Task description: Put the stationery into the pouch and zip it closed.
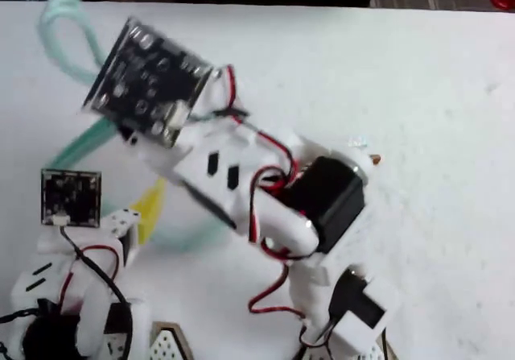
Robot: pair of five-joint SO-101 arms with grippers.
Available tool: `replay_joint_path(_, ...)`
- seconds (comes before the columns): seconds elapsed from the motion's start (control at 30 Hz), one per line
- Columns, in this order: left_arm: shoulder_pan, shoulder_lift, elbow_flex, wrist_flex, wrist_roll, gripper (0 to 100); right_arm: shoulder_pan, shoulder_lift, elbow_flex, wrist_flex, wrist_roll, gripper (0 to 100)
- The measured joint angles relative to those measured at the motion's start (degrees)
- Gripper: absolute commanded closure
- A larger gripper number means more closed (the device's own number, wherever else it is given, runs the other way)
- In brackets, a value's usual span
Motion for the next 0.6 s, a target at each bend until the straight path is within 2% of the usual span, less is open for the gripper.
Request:
replay_joint_path(0.1, -0.09, 0.00, -1.67, 1.14, -0.18, 68, 3.87, -0.97, 0.00, -2.55, -0.26, 98.2)
replay_joint_path(0.23, -0.09, 0.00, -2.55, -1.41, -0.26, 68, 7.91, -2.99, 0.00, -4.66, -5.63, 98.2)
replay_joint_path(0.5, -0.09, 0.26, 7.21, -21.80, -0.09, 68, 8.79, -7.12, 0.18, -4.75, -8.44, 98.2)
replay_joint_path(0.6, -0.09, 0.97, 9.14, -27.96, 2.90, 68, 6.86, -7.30, 1.85, -4.75, -8.44, 98.2)
